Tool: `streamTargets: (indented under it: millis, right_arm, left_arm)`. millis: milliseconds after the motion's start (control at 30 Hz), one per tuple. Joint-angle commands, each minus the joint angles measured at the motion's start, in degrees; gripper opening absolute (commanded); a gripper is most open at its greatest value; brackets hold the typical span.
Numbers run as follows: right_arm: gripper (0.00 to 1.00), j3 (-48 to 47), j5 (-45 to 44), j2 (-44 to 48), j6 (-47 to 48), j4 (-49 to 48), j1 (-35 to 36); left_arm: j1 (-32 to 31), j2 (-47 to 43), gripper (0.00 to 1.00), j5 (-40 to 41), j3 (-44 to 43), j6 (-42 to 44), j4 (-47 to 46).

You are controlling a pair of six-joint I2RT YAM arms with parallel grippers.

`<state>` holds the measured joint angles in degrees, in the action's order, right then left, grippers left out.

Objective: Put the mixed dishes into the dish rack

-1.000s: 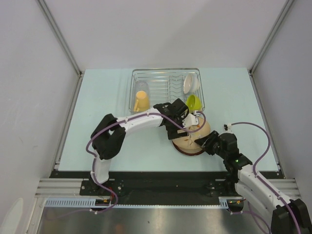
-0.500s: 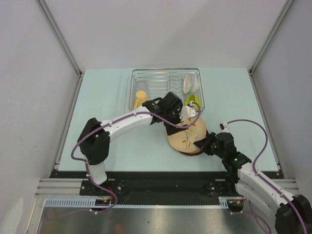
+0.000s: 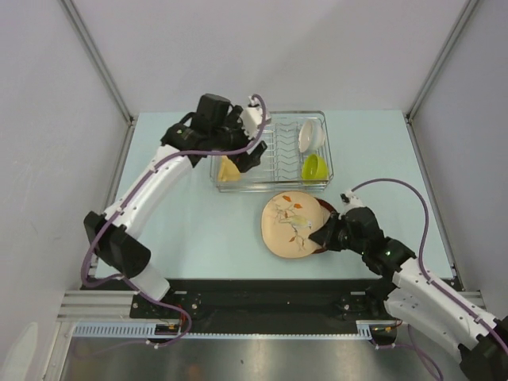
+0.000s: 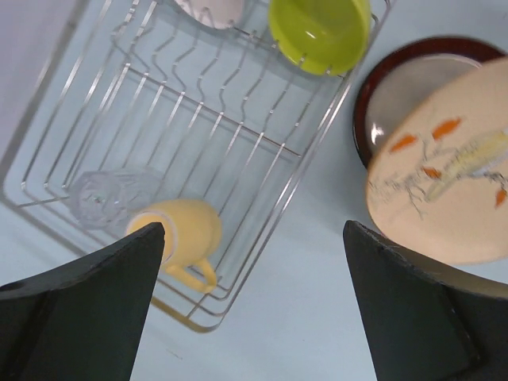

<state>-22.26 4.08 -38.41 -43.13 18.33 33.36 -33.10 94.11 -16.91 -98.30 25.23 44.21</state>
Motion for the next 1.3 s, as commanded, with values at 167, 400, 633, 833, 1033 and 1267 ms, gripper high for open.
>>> streamTargets:
  millis: [167, 400, 633, 833, 1033, 1267]
  right_arm:
    - [0.0, -25.44, -13.63, -5.34, 18.57, 5.13, 15.41]
    - [0.0, -40.57, -32.19, -19.46, 49.29, -8.72, 12.52]
    - [0.0, -43.66, -20.0, -34.78, 72.87, -45.75, 0.22]
    - [0.0, -49.71, -10.5, -49.45, 85.73, -61.81, -5.15]
    - [0.0, -54.64, -2.42, -57.64, 97.44, -61.66, -6.38]
    - [0.0, -57.63, 3.04, -61.78, 101.84, -55.86, -9.54]
  left_arm:
    - [8.13, -5.24, 1.0, -10.16, 1.44, -5.45, 1.85]
    - [15.25, -7.62, 1.0, -15.87, 5.66, -7.83, 1.41]
    - [20.62, -13.59, 1.0, -18.25, 16.73, -6.78, -1.75]
    - [24.92, -15.53, 1.0, -19.3, 24.46, -6.34, -4.12]
    - [26.77, -12.91, 1.0, -20.71, 26.85, -6.69, -6.49]
    - [26.77, -6.23, 1.0, -23.34, 24.74, -10.64, -10.36]
